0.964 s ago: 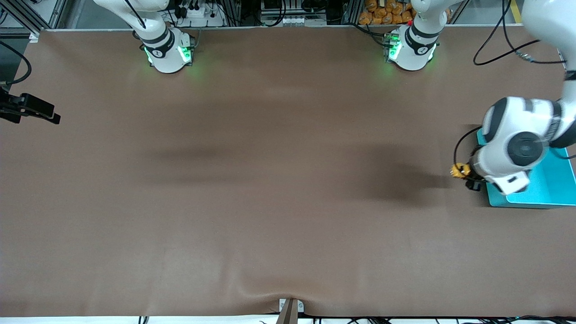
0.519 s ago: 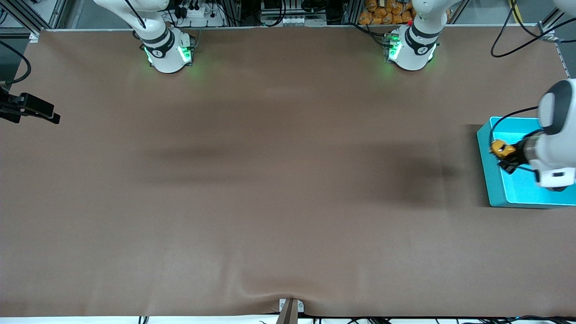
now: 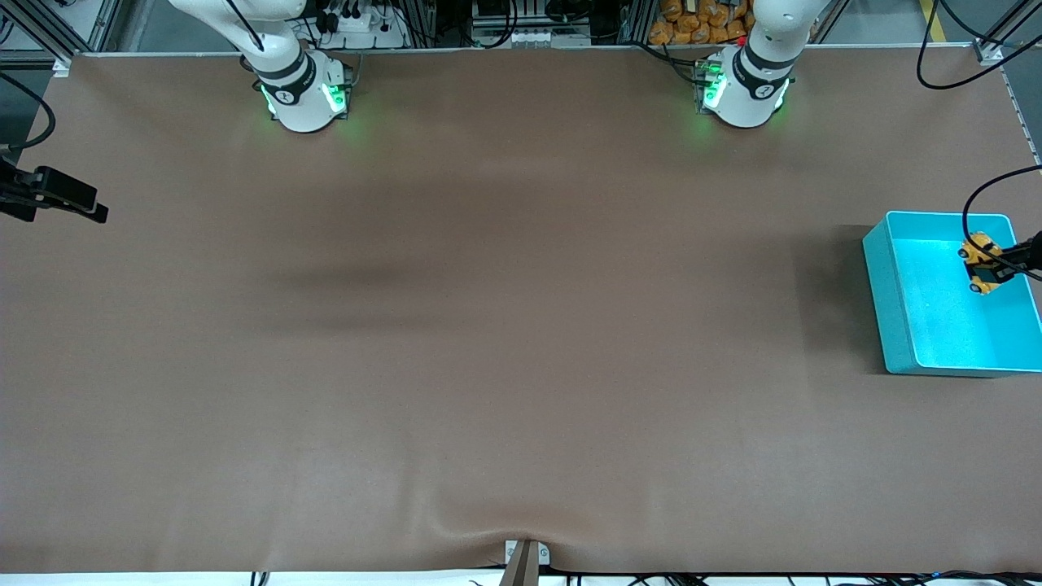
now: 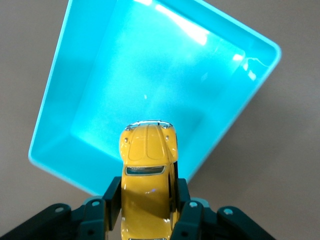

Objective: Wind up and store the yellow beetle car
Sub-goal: 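Lower the car into the cyan box and open the left gripper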

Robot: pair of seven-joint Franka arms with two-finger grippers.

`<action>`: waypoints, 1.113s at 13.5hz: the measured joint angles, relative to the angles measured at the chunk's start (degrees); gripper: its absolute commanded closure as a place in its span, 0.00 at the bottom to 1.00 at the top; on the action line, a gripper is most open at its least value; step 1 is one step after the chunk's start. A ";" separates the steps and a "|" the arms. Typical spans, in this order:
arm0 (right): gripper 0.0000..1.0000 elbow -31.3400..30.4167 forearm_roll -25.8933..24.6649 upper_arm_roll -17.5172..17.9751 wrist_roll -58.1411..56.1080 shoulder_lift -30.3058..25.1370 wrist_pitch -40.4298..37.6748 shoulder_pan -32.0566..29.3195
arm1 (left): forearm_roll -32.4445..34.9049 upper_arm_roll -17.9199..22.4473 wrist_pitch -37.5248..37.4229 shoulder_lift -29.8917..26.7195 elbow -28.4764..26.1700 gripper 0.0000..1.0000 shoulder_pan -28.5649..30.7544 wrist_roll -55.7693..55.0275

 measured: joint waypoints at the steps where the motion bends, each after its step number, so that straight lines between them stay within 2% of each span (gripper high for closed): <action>1: 0.00 0.00 0.00 0.00 0.00 0.00 0.00 0.00 | -0.03 0.08 3.22 1.29 -1.12 1.00 1.46 3.26; 7: 0.00 0.00 0.00 -0.01 0.00 0.00 0.00 0.00 | 0.43 0.22 16.75 9.35 -3.95 1.00 4.95 15.91; 10: 0.00 0.00 0.00 -0.01 0.00 0.00 0.00 0.00 | 6.61 0.21 23.70 10.81 -5.92 1.00 5.25 16.81; 15: 0.00 0.00 0.00 -0.01 0.00 0.00 0.00 0.00 | 7.97 0.17 30.70 12.34 -9.25 1.00 5.24 16.91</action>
